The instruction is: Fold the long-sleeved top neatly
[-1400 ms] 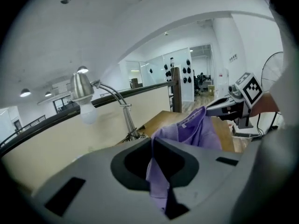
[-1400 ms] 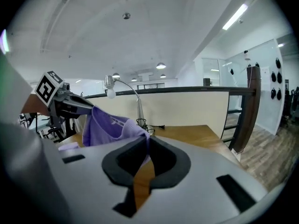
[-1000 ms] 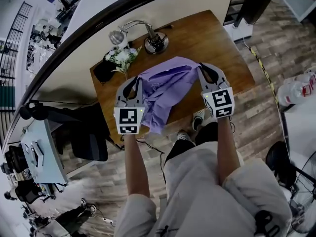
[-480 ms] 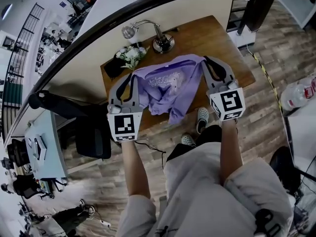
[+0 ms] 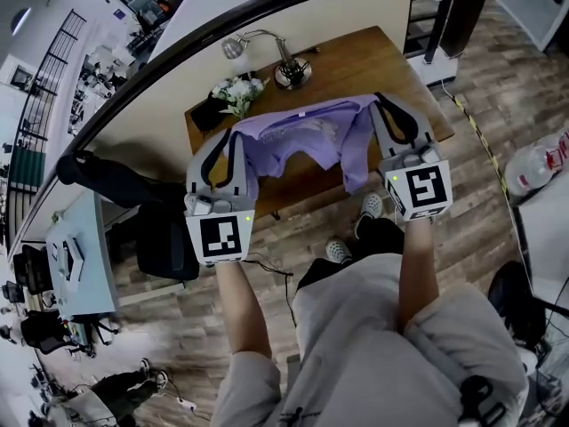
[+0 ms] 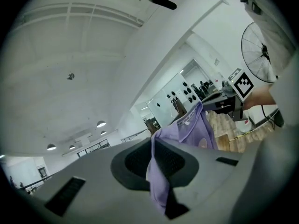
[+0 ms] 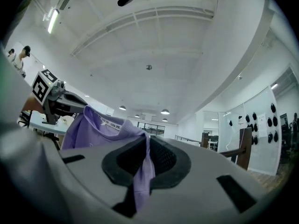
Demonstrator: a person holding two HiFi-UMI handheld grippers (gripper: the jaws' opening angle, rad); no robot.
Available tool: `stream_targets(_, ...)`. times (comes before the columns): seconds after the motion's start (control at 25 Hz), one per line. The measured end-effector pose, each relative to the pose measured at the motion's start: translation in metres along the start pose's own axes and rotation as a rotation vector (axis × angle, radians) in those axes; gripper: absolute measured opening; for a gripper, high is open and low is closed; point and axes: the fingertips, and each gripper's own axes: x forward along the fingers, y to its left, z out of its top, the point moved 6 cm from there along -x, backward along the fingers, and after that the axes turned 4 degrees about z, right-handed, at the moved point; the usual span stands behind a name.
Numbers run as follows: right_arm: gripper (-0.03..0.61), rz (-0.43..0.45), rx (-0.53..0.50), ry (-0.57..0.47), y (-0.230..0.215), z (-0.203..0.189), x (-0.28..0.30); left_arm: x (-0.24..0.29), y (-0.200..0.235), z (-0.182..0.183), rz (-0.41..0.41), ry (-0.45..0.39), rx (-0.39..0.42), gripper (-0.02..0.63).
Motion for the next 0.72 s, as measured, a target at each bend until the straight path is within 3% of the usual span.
stream_targets(0.48, 0.032, 0.071, -0.037, -0.082, 0.001, 0.039, -0.043, -0.056, -0.02, 0.041, 0.094, 0.014, 0.024, 0.037)
stream_targets(0.72, 0.034, 0.112, -0.058, -0.084, -0.004, 0.052, -0.084, -0.092, -0.051, 0.071, 0.139, 0.042, 0.034, 0.038)
